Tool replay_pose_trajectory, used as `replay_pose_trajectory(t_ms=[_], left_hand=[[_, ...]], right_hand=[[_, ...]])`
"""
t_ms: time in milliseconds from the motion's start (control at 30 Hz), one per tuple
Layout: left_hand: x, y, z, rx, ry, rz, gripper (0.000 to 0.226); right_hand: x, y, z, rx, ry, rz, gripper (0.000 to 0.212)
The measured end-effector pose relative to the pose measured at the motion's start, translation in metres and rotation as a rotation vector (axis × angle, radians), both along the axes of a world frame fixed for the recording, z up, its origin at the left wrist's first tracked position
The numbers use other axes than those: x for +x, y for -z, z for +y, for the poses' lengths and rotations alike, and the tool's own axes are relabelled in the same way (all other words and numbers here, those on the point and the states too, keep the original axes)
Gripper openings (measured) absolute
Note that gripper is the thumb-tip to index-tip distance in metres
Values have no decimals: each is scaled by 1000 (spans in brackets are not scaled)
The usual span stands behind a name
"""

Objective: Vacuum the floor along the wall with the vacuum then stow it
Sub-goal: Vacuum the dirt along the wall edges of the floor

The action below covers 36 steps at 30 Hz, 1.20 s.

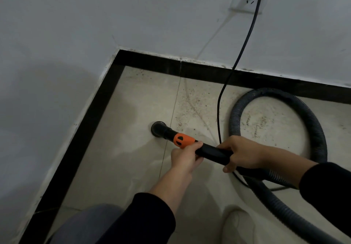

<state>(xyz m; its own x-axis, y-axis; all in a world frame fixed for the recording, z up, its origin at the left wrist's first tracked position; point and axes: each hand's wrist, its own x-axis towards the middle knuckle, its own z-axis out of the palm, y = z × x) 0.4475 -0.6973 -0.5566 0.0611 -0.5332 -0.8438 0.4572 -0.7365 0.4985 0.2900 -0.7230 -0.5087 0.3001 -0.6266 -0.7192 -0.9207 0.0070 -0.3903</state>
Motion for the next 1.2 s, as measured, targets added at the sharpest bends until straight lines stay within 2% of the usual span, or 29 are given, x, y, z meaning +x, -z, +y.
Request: replay_pose_trajectory(t_ms=[500,600,767,933,1100,1200], left_hand=[[-5,-9,26,84,-25,79,33],[-4,-11,18,59,-47,86,31],[5,-15,1,-18,-73,4,12],[12,-14,-29,-54,-97,-41,10],[28,-14,-62,-68,-59,-114,14],[42,-17,-81,-63,0,-129,16]], right_hand=[[11,-22,-2,133,-221,226,25],[14,-22,-11,111,-241,220,25],[24,-13,-26,83,-217,175,27],[34,-4,-49,30,-185,108,30],[47,3,-71,-23,-134,34,44],[57,4,-84,-25,-125,-5,41]])
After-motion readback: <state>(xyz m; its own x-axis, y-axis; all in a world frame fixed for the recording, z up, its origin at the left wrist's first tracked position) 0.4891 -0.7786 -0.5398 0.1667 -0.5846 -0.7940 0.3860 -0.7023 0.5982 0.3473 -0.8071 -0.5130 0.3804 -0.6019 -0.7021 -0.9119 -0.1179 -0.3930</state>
